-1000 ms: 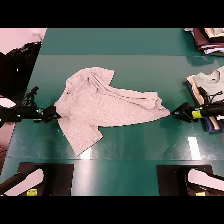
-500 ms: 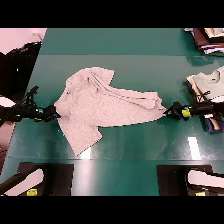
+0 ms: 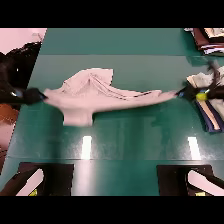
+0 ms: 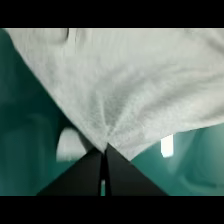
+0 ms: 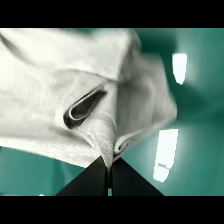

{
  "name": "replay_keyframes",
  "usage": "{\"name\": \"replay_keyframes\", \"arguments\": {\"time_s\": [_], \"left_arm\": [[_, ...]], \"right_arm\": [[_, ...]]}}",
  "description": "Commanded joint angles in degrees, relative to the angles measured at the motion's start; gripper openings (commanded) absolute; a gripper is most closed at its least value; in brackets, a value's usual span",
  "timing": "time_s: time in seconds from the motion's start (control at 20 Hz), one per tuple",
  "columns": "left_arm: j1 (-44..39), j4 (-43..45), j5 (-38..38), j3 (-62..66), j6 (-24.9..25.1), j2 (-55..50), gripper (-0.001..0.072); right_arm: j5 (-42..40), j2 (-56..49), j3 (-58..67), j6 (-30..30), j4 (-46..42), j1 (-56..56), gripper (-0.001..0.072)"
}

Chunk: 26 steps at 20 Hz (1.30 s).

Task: Fold the shirts.

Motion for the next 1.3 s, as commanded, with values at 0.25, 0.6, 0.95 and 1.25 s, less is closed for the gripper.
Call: {"name": "replay_keyframes", "arguments": {"time_s": [0.25, 0.6, 0.95, 1.25], "left_arm": [[0.04, -1.03, -3.30, 49.64, -6.40, 4.22, 0.0021], [0.04, -3.08, -2.60, 74.73, -9.75, 4.22, 0.0020], [0.04, -9.40, -5.84, 53.22, -9.46, 3.58, 0.0020], [-4.55, -4.31, -7.10, 23.37, -6.62, -9.29, 0.0020]], "right_arm": [[-5.05, 18.36, 31.19, 2.27, -2.73, 0.02, 0.0011], [1.95, 24.68, 46.49, 13.88, -25.77, 0.04, 0.0011], [24.59, 7.76, 55.80, 15.96, -29.81, 0.04, 0.0010], [27.80, -10.16, 39.54, 16.00, -29.81, 2.10, 0.0010]]}}
